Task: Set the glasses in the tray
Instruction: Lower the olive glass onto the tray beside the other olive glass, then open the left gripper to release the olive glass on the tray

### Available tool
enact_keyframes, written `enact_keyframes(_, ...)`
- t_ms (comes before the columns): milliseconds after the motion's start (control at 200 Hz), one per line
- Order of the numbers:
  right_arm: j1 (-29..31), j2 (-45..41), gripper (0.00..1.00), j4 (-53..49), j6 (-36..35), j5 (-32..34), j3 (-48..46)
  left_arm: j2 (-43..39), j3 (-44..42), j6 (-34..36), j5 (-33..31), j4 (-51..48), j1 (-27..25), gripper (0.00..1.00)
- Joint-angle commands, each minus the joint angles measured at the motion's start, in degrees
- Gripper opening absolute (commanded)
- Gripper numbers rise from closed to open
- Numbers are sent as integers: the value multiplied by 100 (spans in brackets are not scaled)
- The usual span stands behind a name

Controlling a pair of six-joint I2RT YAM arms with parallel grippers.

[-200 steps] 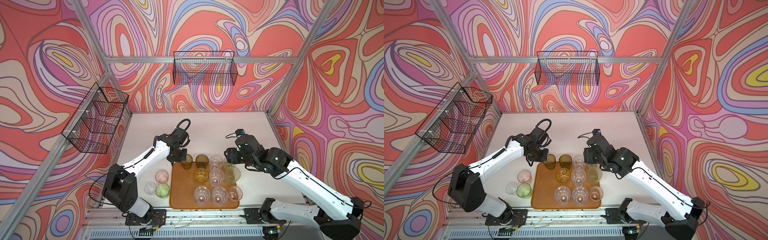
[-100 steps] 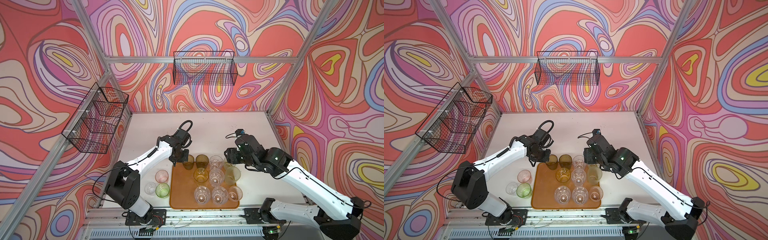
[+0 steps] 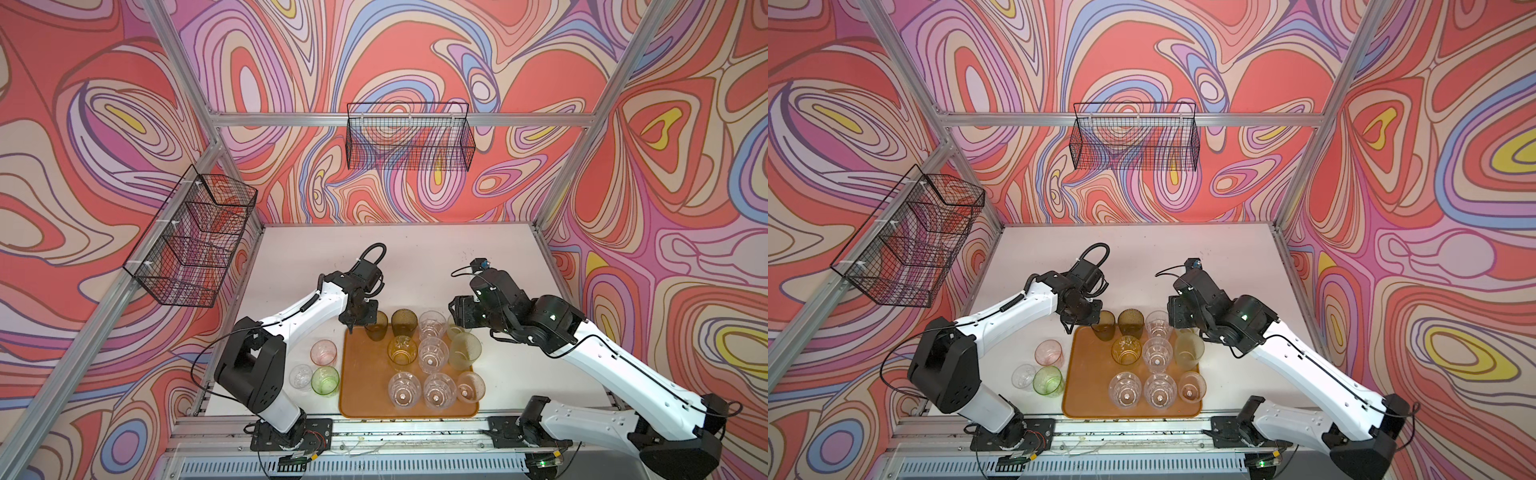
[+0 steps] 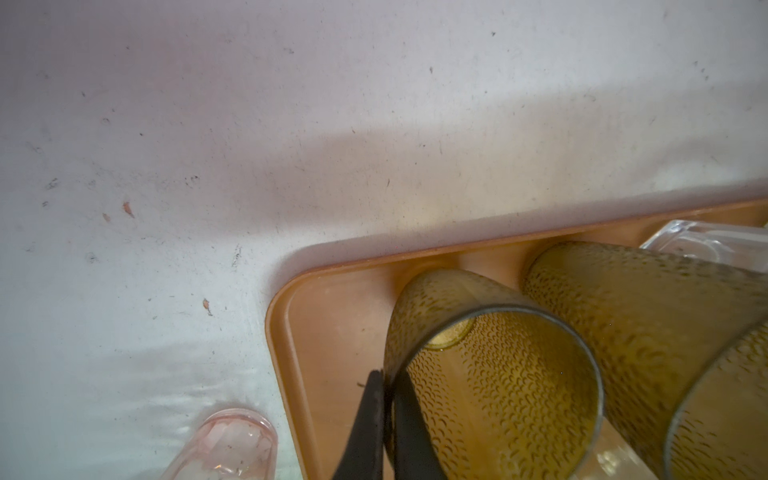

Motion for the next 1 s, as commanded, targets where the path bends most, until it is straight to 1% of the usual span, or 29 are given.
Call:
enact_keyframes(0, -15, -12, 67, -66, -69, 73, 15, 97, -82, -106, -149, 89, -53, 0)
enact_keyframes(220, -21, -7, 67, -75, -75, 83, 27, 155, -106, -108, -154, 123, -76, 0)
enact_keyframes(306, -15, 2, 67, -67, -82, 81, 27, 144, -106, -110, -163, 124, -86, 1)
enact_keyframes(646, -19, 13, 67, -64, -100, 54, 27, 19, -85, -50, -189, 50, -115, 14)
enact_keyframes(826, -15, 6, 67, -58, -99, 56, 29, -59, 24, -58, -233, -123, -124, 24)
enact_keyframes(997, -16, 4, 67, -79, -97, 61, 53, -181, 198, -66, -285, -404, -124, 28)
